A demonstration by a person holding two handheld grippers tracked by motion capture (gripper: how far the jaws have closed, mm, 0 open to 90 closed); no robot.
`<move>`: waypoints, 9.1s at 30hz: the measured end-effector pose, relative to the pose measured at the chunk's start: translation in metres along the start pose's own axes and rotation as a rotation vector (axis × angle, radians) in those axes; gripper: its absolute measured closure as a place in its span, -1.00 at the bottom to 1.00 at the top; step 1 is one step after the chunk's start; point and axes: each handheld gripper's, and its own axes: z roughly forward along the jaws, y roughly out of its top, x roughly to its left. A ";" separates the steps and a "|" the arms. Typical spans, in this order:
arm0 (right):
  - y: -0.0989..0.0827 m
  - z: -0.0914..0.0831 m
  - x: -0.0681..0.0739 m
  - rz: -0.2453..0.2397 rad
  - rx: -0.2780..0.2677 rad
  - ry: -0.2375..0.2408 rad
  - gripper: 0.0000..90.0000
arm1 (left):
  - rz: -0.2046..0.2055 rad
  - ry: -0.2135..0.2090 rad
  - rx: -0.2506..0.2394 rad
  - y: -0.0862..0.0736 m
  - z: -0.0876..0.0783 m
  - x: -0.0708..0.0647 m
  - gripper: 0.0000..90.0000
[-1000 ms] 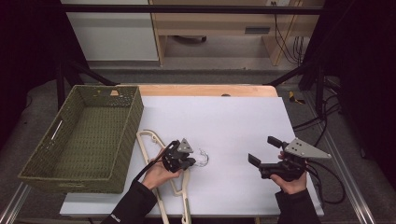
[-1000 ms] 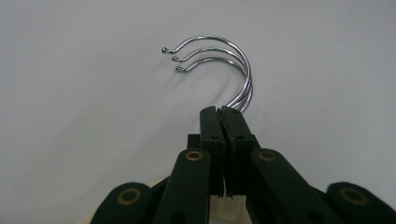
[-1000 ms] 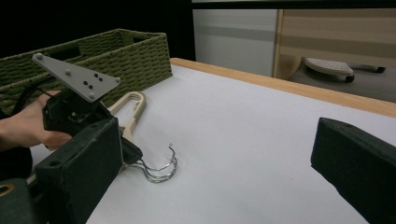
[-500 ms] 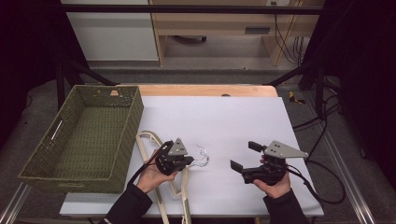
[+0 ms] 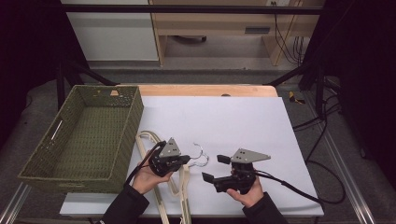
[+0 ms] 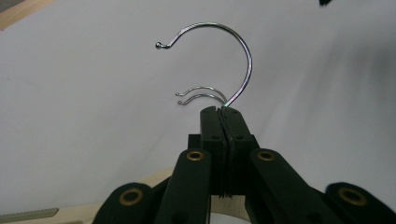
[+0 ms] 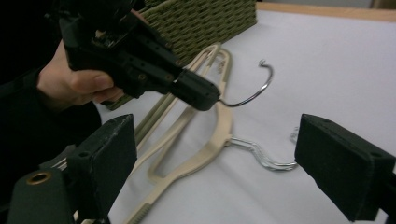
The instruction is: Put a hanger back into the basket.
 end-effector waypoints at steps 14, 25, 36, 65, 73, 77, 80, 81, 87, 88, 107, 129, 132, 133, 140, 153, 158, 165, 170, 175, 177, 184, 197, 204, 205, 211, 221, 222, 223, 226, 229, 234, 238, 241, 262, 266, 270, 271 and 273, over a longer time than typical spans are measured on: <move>-0.012 0.060 0.017 0.017 0.154 0.033 -0.36 | -0.003 0.004 -0.012 0.001 -0.002 0.001 0.97; -0.012 0.091 0.017 0.108 0.162 0.055 0.24 | -0.009 0.007 -0.019 0.001 -0.002 0.001 0.97; -0.010 0.098 0.012 0.277 0.198 0.118 0.62 | -0.018 0.006 -0.023 0.001 -0.004 0.001 0.96; 0.032 0.035 0.002 0.262 0.233 0.151 0.92 | -0.125 0.069 -0.296 0.005 -0.101 0.017 -0.71; 0.038 0.010 -0.001 0.088 0.240 0.201 0.92 | -0.069 -0.035 -0.177 0.005 -0.081 0.005 -0.69; 0.036 0.004 -0.002 0.033 0.246 0.262 0.92 | -0.033 -0.098 -0.104 0.006 -0.065 -0.004 -0.57; 0.036 0.003 0.000 -0.006 0.252 0.302 0.92 | 0.006 -0.125 -0.070 0.007 -0.058 -0.009 -0.41; 0.035 0.003 0.001 -0.034 0.259 0.313 0.92 | 0.027 -0.128 -0.060 0.007 -0.056 -0.011 -0.24; 0.034 0.002 0.002 -0.073 0.268 0.341 0.92 | 0.071 -0.176 -0.026 0.006 -0.052 -0.014 0.20; 0.034 0.002 0.003 -0.076 0.272 0.342 0.92 | 0.075 -0.188 -0.020 0.007 -0.052 -0.014 0.28; 0.037 -0.007 0.003 -0.181 0.161 0.206 0.44 | 0.139 -0.208 -0.003 0.014 -0.056 -0.032 0.88; 0.031 -0.069 -0.040 -0.060 -0.122 -0.083 -0.84 | -0.058 0.129 -0.252 0.018 -0.127 0.004 0.89; 0.028 -0.076 -0.042 -0.075 -0.115 -0.147 -0.84 | -0.068 0.148 -0.278 0.020 -0.143 0.015 0.88; 0.028 -0.076 -0.042 -0.075 -0.115 -0.147 -0.84 | -0.068 0.159 -0.278 0.021 -0.149 0.019 0.88; 0.020 -0.100 -0.053 -0.054 -0.188 -0.230 -0.90 | -0.143 0.195 -0.308 0.021 -0.183 0.055 0.88; 0.014 -0.109 -0.059 -0.049 -0.185 -0.293 -0.93 | -0.153 0.375 -0.261 0.013 -0.228 0.099 0.88; 0.014 -0.109 -0.059 -0.051 -0.187 -0.293 -0.92 | -0.163 0.419 -0.244 0.003 -0.238 0.121 0.88; 0.014 -0.107 -0.060 -0.054 -0.178 -0.297 -0.93 | -0.201 0.456 -0.241 -0.022 -0.246 0.145 0.88; 0.013 -0.107 -0.060 -0.058 -0.168 -0.297 -0.93 | -0.216 0.476 -0.215 -0.037 -0.247 0.159 0.87; 0.013 -0.105 -0.060 -0.054 -0.167 -0.298 -0.93 | -0.234 0.505 -0.180 -0.053 -0.250 0.170 0.87; 0.013 -0.104 -0.060 -0.051 -0.166 -0.297 -0.93 | -0.245 0.511 -0.179 -0.060 -0.252 0.174 0.87; 0.013 -0.104 -0.060 -0.047 -0.163 -0.294 -0.93 | -0.254 0.525 -0.127 -0.081 -0.255 0.180 0.87; 0.012 -0.099 -0.059 -0.052 -0.140 -0.282 -0.93 | -0.235 0.552 -0.040 -0.115 -0.220 0.171 0.87; 0.012 -0.096 -0.058 -0.051 -0.139 -0.277 -0.93 | -0.233 0.508 -0.002 -0.126 -0.198 0.164 0.86; 0.011 -0.095 -0.058 -0.053 -0.135 -0.273 -0.93 | -0.231 0.502 0.002 -0.126 -0.197 0.163 0.86; 0.011 -0.094 -0.058 -0.053 -0.133 -0.272 -0.92 | -0.231 0.407 0.086 -0.126 -0.189 0.160 0.81; 0.012 -0.091 -0.055 -0.055 -0.128 -0.258 -0.92 | -0.164 0.350 0.178 -0.123 -0.177 0.153 0.73; 0.012 -0.090 -0.055 -0.054 -0.129 -0.256 -0.92 | -0.161 0.345 0.191 -0.122 -0.175 0.153 0.72; 0.012 -0.090 -0.054 -0.063 -0.123 -0.253 -0.92 | -0.153 0.337 0.210 -0.122 -0.174 0.152 0.71; 0.012 -0.088 -0.052 -0.070 -0.121 -0.246 -0.92 | -0.124 0.318 0.257 -0.122 -0.167 0.150 0.68; 0.012 -0.087 -0.051 -0.070 -0.121 -0.242 -0.92 | -0.108 0.297 0.286 -0.122 -0.162 0.148 0.67; 0.013 -0.085 -0.049 -0.064 -0.124 -0.235 -0.92 | -0.099 0.277 0.301 -0.121 -0.159 0.148 0.61; 0.013 -0.084 -0.049 -0.068 -0.122 -0.221 -0.92 | -0.090 0.270 0.300 -0.121 -0.160 0.147 0.57; 0.014 -0.082 -0.047 -0.058 -0.125 -0.214 -0.92 | -0.093 0.275 0.265 -0.120 -0.164 0.147 0.44; 0.021 -0.064 -0.032 -0.037 -0.083 -0.169 -0.83 | -0.257 0.377 -0.353 -0.063 -0.217 0.099 -0.79; 0.020 -0.057 -0.028 -0.045 -0.059 -0.164 -0.83 | -0.223 0.324 -0.411 -0.047 -0.204 0.073 -0.78; 0.020 -0.057 -0.028 -0.045 -0.061 -0.166 -0.83 | -0.198 0.279 -0.405 -0.031 -0.181 0.054 -0.78; 0.020 -0.057 -0.028 -0.046 -0.062 -0.172 -0.84 | -0.188 0.268 -0.402 -0.027 -0.175 0.050 -0.78; 0.020 -0.059 -0.027 -0.054 -0.067 -0.181 -0.86 | -0.172 0.254 -0.400 -0.020 -0.164 0.042 -0.79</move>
